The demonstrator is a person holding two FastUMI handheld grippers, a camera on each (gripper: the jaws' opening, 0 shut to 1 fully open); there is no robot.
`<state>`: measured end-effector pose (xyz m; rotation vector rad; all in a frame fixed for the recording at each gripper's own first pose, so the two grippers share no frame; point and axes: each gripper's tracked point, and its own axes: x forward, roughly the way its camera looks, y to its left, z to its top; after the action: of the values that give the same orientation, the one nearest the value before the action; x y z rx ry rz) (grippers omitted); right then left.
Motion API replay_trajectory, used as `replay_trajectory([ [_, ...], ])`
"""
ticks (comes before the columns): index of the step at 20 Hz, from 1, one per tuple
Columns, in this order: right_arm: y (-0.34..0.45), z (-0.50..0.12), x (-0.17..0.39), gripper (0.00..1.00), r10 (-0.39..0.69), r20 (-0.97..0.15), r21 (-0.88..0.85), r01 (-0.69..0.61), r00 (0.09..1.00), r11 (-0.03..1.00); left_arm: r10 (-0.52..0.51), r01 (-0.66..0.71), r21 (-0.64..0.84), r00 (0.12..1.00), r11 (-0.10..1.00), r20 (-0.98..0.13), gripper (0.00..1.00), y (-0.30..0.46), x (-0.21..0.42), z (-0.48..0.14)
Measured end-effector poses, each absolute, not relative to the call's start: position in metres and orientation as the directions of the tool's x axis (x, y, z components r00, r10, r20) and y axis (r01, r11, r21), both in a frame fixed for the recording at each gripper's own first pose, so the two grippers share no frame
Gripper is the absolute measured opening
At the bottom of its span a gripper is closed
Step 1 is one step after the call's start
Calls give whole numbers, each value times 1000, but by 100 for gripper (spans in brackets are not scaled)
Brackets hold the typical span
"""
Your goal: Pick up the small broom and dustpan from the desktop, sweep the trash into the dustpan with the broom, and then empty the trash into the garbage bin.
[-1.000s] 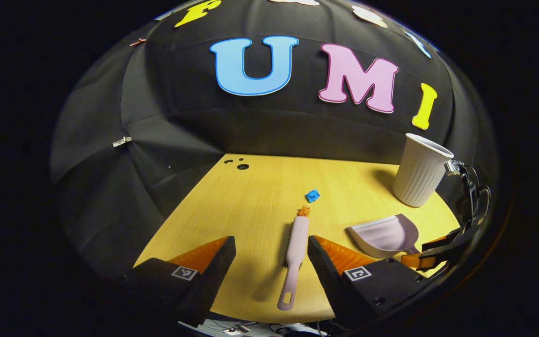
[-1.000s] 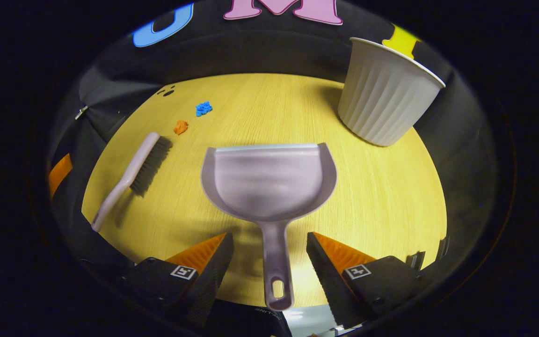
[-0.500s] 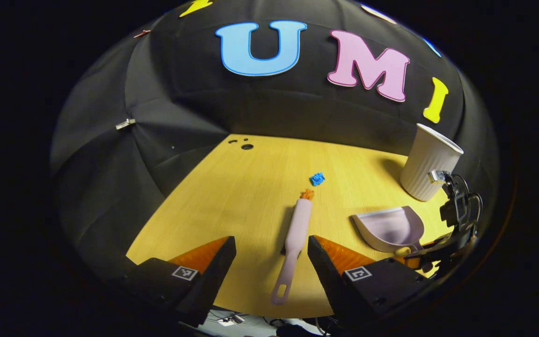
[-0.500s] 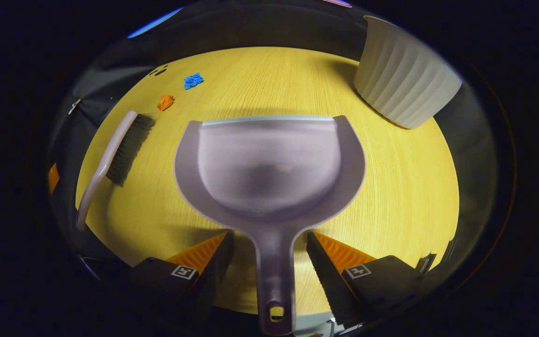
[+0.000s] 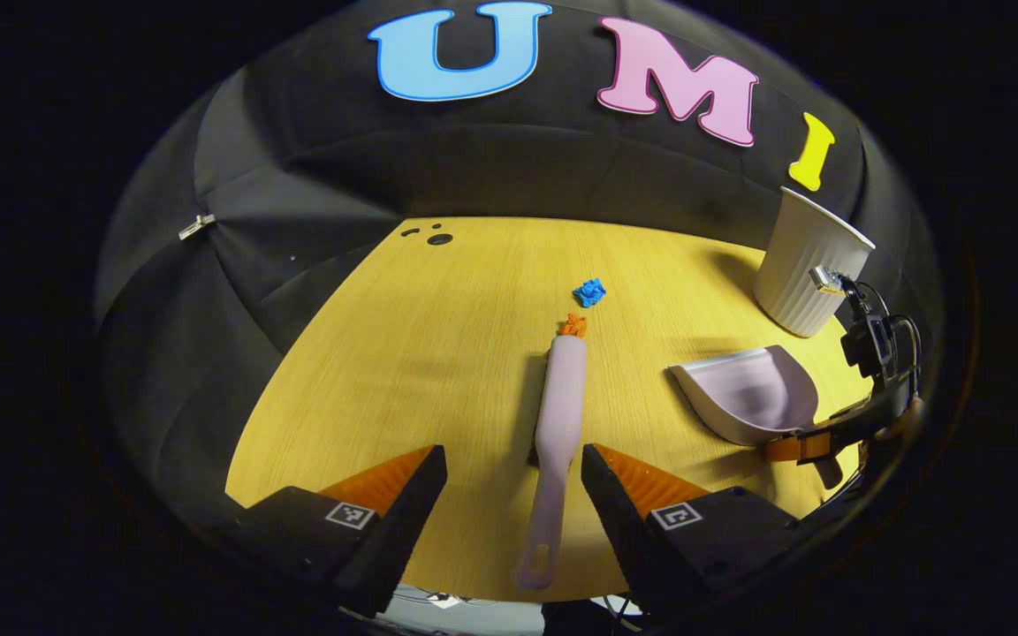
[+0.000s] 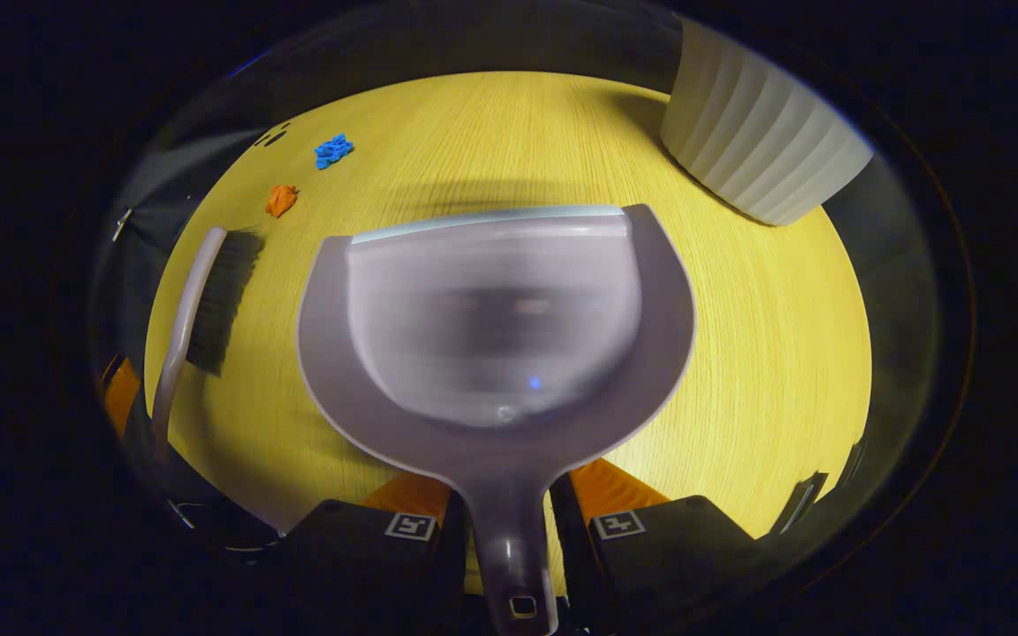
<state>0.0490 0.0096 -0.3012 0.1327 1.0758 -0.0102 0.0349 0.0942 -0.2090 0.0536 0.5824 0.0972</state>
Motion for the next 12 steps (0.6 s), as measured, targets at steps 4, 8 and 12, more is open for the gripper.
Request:
replay_trajectory([
  [4, 11, -301, 46, 39, 71, -878, 89, 16, 473, 996, -24, 55, 29, 770, 998, -638, 98, 75, 56, -235],
  [8, 10, -303, 47, 41, 85, -881, 91, -10, 465, 996, -44, 97, 33, 695, 995, -718, 98, 72, 72, -260],
  [12, 10, -303, 48, 37, 89, -881, 90, -21, 465, 996, -23, 68, 26, 634, 997, -773, 94, 74, 79, -283],
])
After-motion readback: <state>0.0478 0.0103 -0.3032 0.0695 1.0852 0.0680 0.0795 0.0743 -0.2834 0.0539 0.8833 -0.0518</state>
